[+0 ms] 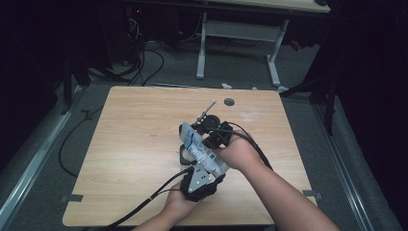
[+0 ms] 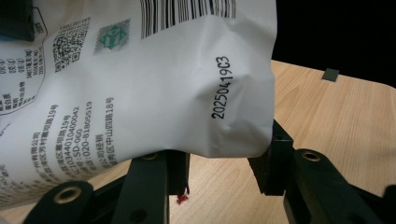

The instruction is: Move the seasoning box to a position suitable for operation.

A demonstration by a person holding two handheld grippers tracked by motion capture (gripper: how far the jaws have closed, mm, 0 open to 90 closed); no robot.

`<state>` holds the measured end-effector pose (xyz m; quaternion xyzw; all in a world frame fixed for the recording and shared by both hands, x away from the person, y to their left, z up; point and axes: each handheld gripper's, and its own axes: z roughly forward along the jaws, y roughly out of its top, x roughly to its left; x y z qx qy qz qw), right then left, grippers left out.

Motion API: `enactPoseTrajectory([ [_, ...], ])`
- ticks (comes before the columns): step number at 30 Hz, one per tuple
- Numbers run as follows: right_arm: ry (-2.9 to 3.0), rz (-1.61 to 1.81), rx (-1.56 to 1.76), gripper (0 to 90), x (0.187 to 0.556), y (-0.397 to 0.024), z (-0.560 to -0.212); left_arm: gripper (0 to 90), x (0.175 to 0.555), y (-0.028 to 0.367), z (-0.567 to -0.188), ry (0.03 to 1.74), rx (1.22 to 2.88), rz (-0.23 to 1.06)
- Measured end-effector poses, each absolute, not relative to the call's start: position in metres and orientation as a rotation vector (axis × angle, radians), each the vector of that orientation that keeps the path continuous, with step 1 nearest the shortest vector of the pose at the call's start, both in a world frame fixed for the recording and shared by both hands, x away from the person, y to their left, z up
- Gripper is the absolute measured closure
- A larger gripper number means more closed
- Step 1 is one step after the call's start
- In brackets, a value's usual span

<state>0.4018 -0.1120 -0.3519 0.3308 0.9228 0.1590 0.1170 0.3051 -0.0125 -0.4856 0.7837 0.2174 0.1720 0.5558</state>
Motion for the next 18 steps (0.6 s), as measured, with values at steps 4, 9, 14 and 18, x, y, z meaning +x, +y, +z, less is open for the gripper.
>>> enactPoseTrajectory([
  [4, 2.7, 0.462, 0.967, 90.0, 0.4019, -0.1118, -0.3511, 62.5, 0.3054, -0.0127, -0.4848, 0.514, 1.849, 0.404],
  [9, 2.7, 0.467, 0.965, 90.0, 0.402, -0.1119, -0.3508, 62.4, 0.3055, -0.0129, -0.4845, 0.514, 1.846, 0.405],
  [14, 2.701, 0.469, 0.965, 90.0, 0.4018, -0.1118, -0.3515, 62.4, 0.3053, -0.0128, -0.4844, 0.513, 1.847, 0.404],
  [18, 2.7, 0.476, 0.965, 90.0, 0.4019, -0.112, -0.3516, 62.4, 0.3053, -0.0128, -0.4842, 0.516, 1.843, 0.401],
])
